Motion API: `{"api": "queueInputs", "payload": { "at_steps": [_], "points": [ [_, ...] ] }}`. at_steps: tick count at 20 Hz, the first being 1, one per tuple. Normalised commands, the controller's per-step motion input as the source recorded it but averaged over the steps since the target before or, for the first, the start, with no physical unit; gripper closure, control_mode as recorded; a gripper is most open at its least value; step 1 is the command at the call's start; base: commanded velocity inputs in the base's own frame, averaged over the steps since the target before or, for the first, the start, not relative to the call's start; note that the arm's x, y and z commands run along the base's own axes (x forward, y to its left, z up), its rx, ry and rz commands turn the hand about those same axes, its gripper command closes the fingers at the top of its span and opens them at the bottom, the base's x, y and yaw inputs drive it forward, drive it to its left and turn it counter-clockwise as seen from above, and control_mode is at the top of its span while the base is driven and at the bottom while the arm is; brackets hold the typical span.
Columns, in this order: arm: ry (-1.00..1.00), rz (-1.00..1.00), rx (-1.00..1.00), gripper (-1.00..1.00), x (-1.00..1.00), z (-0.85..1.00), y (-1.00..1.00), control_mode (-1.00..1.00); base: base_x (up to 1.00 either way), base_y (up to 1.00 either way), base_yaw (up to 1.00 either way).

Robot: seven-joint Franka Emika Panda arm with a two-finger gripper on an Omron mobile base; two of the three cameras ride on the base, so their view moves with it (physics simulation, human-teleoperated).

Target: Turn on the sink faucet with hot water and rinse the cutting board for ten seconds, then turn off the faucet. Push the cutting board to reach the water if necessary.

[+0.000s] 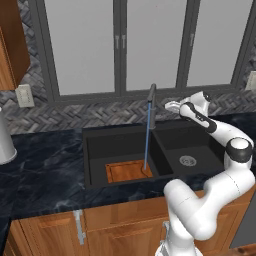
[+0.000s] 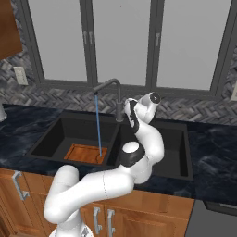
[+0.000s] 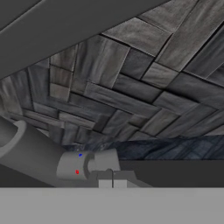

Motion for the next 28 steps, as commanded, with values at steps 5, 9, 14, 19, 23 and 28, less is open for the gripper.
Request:
{"api": "queueInputs", "payload": {
  "at_steps": [5,9,14,19,23,28],
  "points": [
    [0.0,0.0,0.0,1.0,0.0,0.0,0.0,-1.0,0.0,0.0,0.0],
    [0.0,0.0,0.0,1.0,0.0,0.0,0.0,-1.0,0.0,0.0,0.0],
    [0.0,0.0,0.0,1.0,0.0,0.0,0.0,-1.0,0.0,0.0,0.0],
    [0.0,0.0,0.0,1.0,0.0,0.0,0.0,-1.0,0.0,0.0,0.0],
    [0.0,0.0,0.0,1.0,0.0,0.0,0.0,-1.0,0.0,0.0,0.0],
    [0.0,0.0,0.0,1.0,0.0,0.0,0.0,-1.0,0.0,0.0,0.0]
  ]
}}
